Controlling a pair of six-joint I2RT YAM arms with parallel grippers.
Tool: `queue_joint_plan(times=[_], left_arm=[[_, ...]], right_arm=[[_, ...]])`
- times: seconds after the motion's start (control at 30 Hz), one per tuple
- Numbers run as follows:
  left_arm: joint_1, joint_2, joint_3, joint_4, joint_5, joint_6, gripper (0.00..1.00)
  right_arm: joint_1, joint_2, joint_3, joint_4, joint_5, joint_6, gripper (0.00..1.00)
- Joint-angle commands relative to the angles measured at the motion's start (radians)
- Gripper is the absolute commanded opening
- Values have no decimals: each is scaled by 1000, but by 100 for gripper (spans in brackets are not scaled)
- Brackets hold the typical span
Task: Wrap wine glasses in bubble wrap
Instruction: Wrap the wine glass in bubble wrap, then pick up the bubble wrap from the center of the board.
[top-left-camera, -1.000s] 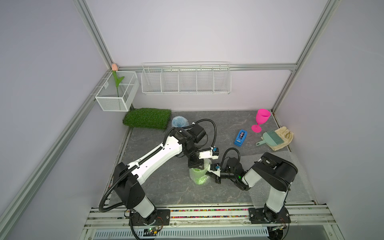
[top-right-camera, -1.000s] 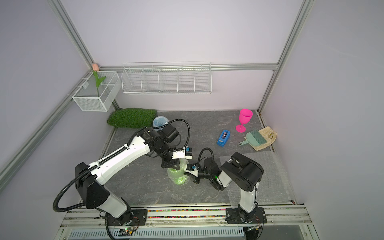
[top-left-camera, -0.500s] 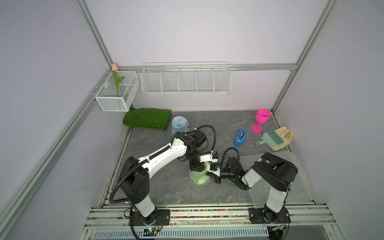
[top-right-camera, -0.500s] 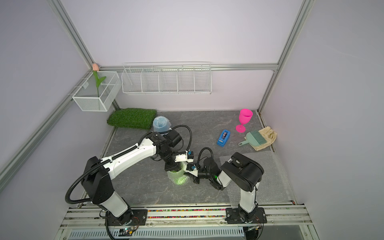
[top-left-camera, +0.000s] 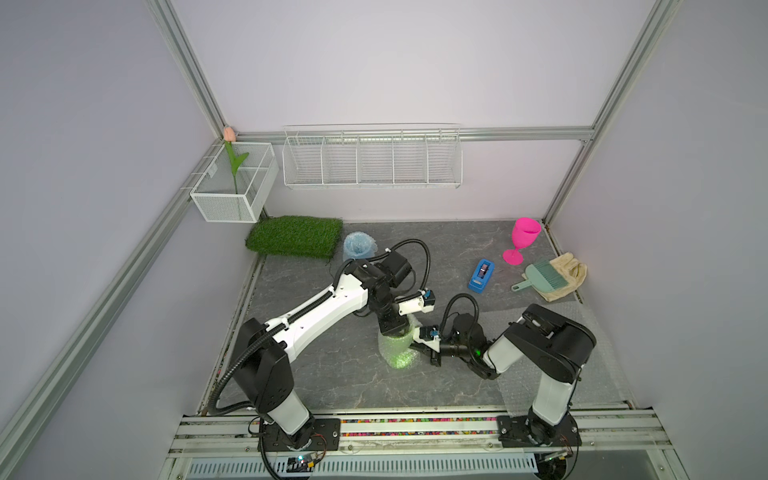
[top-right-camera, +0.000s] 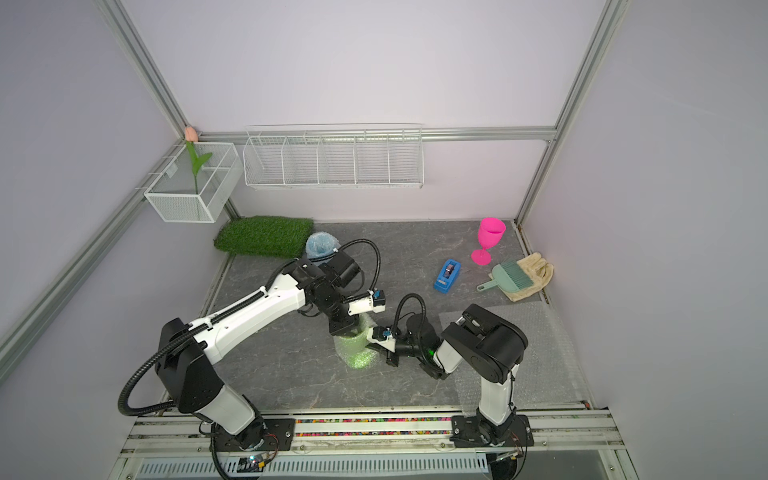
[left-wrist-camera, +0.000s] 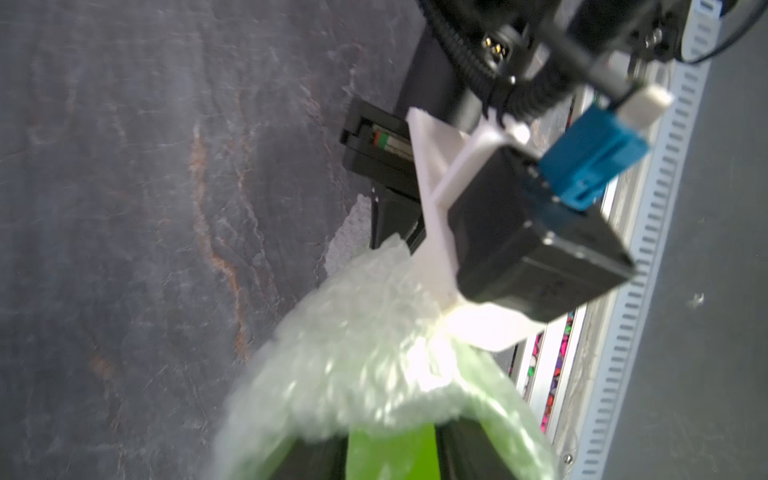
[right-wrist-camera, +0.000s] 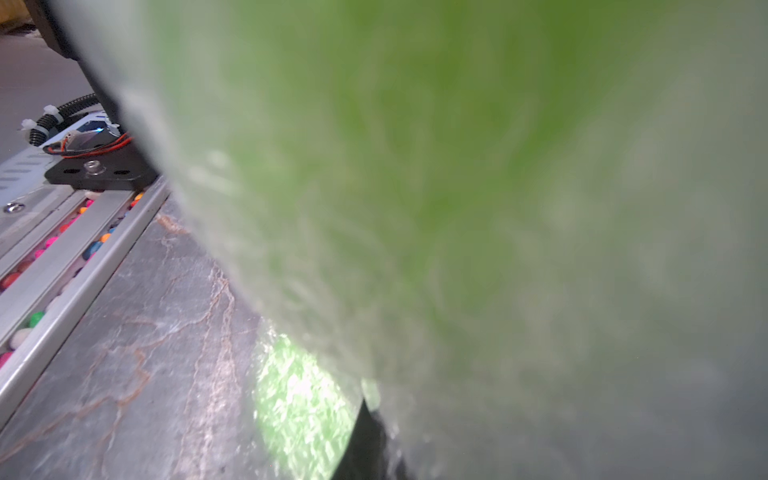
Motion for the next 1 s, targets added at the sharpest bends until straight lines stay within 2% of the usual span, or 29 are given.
queue_joint_plan(times=[0.0,0.2,0.27,0.33,0.37,0.53,0.67,0.8,0.97], left_arm=[[1,-99,38,37,-70,-117,39],[0,-227,-33,132,-221,-404,40],[-10,-267,-79,166,-368,-591,37],[-10,-276,-96,131,-440,-785,40],[-10,-273,-98,100,-441,-866,41],[-10,-242,-145,38,-387,-1094,39],[-11,-236,-208,106,-286,-1138,40],[-11,-216,-235,133,-262,-1134,28],[-11,-164,-188,88,-301,-1102,14]], right_arm=[[-6,-2,-6,-81,16,-17,7],[-5,-4,-5,-87,23,-22,7],[-5,-1,-3,-91,26,-24,7],[-5,1,0,-93,28,-25,7],[-5,1,1,-95,30,-26,7],[-5,-3,9,-124,43,-28,7],[-5,-5,16,-136,39,-28,7],[-5,-8,16,-151,43,-33,7],[-5,-21,15,-167,57,-33,7]])
